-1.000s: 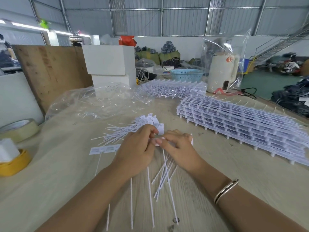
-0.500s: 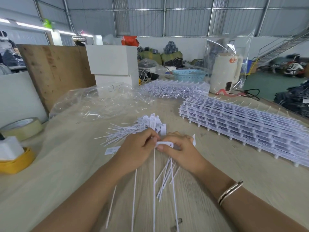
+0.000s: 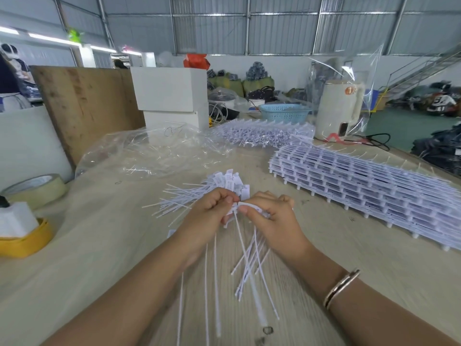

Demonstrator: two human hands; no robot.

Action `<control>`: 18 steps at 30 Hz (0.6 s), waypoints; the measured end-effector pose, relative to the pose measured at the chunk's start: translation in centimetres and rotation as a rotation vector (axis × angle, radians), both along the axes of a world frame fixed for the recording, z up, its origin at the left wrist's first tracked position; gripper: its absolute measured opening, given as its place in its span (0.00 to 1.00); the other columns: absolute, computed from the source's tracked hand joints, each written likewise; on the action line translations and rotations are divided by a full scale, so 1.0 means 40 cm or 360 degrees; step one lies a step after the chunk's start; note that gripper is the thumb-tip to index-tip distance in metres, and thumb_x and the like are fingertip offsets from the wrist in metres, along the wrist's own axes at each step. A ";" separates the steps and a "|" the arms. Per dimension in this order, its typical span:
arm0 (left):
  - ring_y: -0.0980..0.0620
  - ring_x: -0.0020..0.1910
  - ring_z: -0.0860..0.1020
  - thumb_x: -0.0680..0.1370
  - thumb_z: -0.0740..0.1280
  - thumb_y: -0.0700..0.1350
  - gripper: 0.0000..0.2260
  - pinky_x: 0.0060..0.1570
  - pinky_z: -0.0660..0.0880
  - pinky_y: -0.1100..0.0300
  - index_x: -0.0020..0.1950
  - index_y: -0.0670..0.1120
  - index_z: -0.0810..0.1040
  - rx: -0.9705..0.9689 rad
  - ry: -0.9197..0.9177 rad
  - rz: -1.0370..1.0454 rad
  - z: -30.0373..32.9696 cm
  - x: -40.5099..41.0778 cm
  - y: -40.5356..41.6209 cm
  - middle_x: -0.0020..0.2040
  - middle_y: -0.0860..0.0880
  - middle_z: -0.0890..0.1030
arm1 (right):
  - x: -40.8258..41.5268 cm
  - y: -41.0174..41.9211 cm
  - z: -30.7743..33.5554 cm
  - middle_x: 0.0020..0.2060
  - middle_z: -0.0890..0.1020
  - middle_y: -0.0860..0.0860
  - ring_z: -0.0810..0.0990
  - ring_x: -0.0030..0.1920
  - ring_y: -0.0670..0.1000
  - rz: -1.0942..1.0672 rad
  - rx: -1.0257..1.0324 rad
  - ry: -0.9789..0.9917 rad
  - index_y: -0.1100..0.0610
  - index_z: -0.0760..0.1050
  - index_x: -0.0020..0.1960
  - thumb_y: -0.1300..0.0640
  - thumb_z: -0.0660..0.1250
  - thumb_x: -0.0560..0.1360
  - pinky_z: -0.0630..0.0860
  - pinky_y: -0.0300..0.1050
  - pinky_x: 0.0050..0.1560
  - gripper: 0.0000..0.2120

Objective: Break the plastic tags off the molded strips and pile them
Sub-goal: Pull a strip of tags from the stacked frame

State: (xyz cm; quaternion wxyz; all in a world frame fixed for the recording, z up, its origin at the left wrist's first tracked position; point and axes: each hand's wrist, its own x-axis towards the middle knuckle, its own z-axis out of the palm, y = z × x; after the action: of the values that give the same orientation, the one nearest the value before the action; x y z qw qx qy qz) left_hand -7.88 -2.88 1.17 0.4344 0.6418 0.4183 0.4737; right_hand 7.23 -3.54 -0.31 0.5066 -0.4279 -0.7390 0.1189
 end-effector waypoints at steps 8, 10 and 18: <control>0.52 0.31 0.68 0.79 0.59 0.42 0.10 0.31 0.63 0.61 0.42 0.51 0.77 -0.0150 -0.0338 -0.0188 0.013 0.009 -0.003 0.31 0.46 0.70 | 0.011 -0.002 0.010 0.35 0.83 0.52 0.79 0.39 0.47 0.0555 -0.0464 0.0814 0.60 0.82 0.41 0.59 0.66 0.73 0.75 0.38 0.45 0.08; 0.54 0.26 0.70 0.77 0.60 0.41 0.06 0.27 0.68 0.66 0.43 0.46 0.75 -0.0239 -0.0726 -0.0252 0.028 -0.001 0.001 0.28 0.48 0.71 | 0.032 0.005 0.013 0.36 0.83 0.51 0.79 0.39 0.49 0.0570 -0.0563 0.1010 0.55 0.83 0.40 0.54 0.66 0.70 0.77 0.45 0.48 0.08; 0.60 0.31 0.74 0.79 0.57 0.33 0.15 0.38 0.73 0.62 0.43 0.52 0.74 0.0313 0.0266 0.0067 0.005 -0.035 0.023 0.34 0.52 0.74 | 0.044 0.052 -0.026 0.43 0.75 0.42 0.71 0.54 0.50 -0.0406 -0.0405 -0.0072 0.48 0.79 0.37 0.48 0.68 0.73 0.60 0.50 0.58 0.08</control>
State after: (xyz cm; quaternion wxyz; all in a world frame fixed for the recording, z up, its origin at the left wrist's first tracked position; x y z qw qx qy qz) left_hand -9.29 -1.96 1.39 0.3231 0.7097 0.4180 0.4662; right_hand 8.97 -1.48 -1.36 0.4424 -0.5813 -0.6690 0.1367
